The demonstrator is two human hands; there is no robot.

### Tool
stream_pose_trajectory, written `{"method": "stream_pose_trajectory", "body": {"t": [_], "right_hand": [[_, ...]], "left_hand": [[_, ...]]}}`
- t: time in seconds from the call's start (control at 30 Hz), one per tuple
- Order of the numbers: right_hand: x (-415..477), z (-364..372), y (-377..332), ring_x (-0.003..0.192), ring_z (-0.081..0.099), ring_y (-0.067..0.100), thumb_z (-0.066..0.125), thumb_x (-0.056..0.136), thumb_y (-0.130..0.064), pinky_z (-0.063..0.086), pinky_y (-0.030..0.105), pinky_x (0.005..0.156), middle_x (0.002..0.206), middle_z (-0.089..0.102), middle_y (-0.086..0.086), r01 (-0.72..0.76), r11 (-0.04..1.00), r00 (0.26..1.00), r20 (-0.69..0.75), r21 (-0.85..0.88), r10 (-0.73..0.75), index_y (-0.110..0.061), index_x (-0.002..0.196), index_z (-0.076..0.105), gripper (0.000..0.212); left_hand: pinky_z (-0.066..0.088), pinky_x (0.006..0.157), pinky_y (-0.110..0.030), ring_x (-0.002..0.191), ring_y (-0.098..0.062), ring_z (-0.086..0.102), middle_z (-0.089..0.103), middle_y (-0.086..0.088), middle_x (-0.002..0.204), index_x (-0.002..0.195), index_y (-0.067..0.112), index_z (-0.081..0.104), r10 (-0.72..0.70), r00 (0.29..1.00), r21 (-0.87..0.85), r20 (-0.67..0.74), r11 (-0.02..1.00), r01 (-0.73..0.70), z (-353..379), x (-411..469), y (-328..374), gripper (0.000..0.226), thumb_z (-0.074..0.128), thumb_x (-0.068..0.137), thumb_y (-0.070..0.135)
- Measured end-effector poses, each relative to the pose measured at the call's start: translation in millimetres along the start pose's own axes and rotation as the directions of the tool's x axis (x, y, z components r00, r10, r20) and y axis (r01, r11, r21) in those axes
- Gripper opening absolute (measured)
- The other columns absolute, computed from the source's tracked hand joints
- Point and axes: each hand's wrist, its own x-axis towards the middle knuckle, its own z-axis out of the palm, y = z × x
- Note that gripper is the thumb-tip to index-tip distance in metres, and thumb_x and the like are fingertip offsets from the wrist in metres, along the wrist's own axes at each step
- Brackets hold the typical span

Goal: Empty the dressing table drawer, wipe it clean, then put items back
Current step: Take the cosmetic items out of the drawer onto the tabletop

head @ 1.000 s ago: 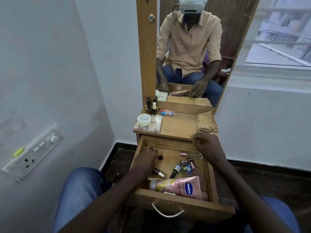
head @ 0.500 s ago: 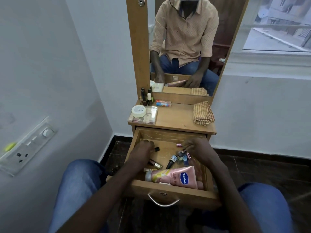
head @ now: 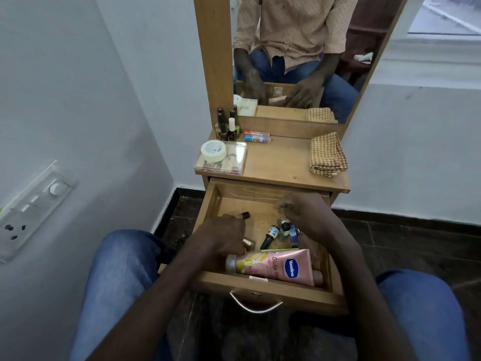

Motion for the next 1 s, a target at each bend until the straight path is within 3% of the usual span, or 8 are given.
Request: {"method": "stream_pose_trajectory", "body": {"t": [0.1,0.27,0.43,0.57,0.7,0.77,0.87,1.0], "right_hand": [[2.6,9.7,-11.1,0.101,0.067,0.009,0.063,0.1,-0.008,0.057,0.024,0.083,0.121,0.071,0.002,0.042,0.998,0.996,0.086,-0.055,-0.037,-0.015,0.124,0.072,0.026],[4.8,17.1,-12.9,0.102,0.065,0.007,0.061,0.1,-0.001,0.053,0.016,0.077,0.127,0.069,0.002,0.016,0.994,0.993,0.118,-0.111,-0.003,-0.013,0.129,0.069,0.033],[-1.5,10.6,5.7,0.088,0.059,0.008,0.058,0.1,0.0,0.042,0.013,0.066,0.118,0.069,0.007,-0.174,0.973,0.985,-0.034,-0.151,0.171,-0.011,0.125,0.069,0.03],[-7.6,10.5,12.3,0.086,0.067,0.019,0.066,0.094,0.001,0.054,0.028,0.076,0.105,0.074,0.011,-0.279,0.956,0.947,-0.192,-0.092,0.258,-0.007,0.11,0.075,0.019],[-7.7,11.9,11.0,0.074,0.06,0.008,0.064,0.097,0.0,0.044,0.015,0.067,0.093,0.073,0.005,-0.264,0.965,0.907,-0.344,-0.015,0.243,-0.009,0.098,0.076,0.015],[-2.7,13.3,9.0,0.078,0.062,0.01,0.061,0.1,-0.003,0.045,0.016,0.068,0.095,0.071,0.004,-0.223,0.974,0.938,-0.278,-0.025,0.208,-0.01,0.102,0.074,0.016],[15.5,20.4,4.7,0.09,0.064,0.008,0.056,0.103,-0.007,0.047,0.017,0.073,0.115,0.07,0.002,-0.139,0.986,0.989,-0.063,-0.086,0.134,-0.017,0.117,0.07,0.022],[52.2,51.4,-15.3,0.108,0.064,0.013,0.061,0.098,-0.005,0.056,0.028,0.09,0.13,0.064,-0.002,0.031,0.985,0.985,0.172,-0.17,-0.001,-0.022,0.128,0.066,0.035]], "left_hand": [[0.052,0.08,-0.037,0.095,-0.019,0.059,0.064,-0.002,0.107,0.103,0.022,0.058,0.019,0.998,0.014,0.051,1.0,-0.019,-5.4,-3.2,-4.8,0.025,0.073,0.084,0.023],[0.045,0.078,-0.031,0.099,-0.014,0.051,0.058,0.001,0.114,0.095,0.03,0.054,0.021,1.0,-0.058,-0.005,0.998,-0.021,1.2,-3.9,-14.4,0.032,0.076,0.082,0.01],[0.045,0.082,-0.03,0.103,-0.015,0.051,0.056,0.0,0.117,0.098,0.026,0.056,0.033,0.998,-0.064,-0.049,0.997,-0.036,5.9,-1.4,-13.9,0.03,0.074,0.083,0.007],[0.044,0.082,-0.03,0.102,-0.017,0.052,0.059,-0.004,0.117,0.099,0.024,0.055,0.034,0.994,-0.055,-0.101,0.998,-0.04,8.5,-1.6,-14.3,0.023,0.075,0.088,0.018],[0.042,0.084,-0.03,0.105,-0.017,0.05,0.058,-0.004,0.121,0.115,0.018,0.058,0.022,0.987,-0.054,-0.156,0.998,-0.031,12.0,0.1,-14.5,0.03,0.073,0.09,0.022],[0.043,0.085,-0.031,0.105,-0.016,0.049,0.057,-0.005,0.123,0.117,0.016,0.058,0.023,0.985,-0.055,-0.169,0.998,-0.033,13.8,1.3,-14.0,0.032,0.073,0.09,0.025],[0.048,0.091,-0.035,0.111,-0.02,0.051,0.056,-0.005,0.124,0.119,0.017,0.057,0.02,0.985,-0.05,-0.17,0.998,-0.029,15.7,1.4,-12.5,0.037,0.075,0.089,0.029],[0.046,0.088,-0.034,0.108,-0.019,0.051,0.054,-0.005,0.126,0.12,0.018,0.055,0.005,0.98,-0.061,-0.2,0.998,-0.017,19.2,0.2,-14.9,0.038,0.076,0.089,0.025]]}}
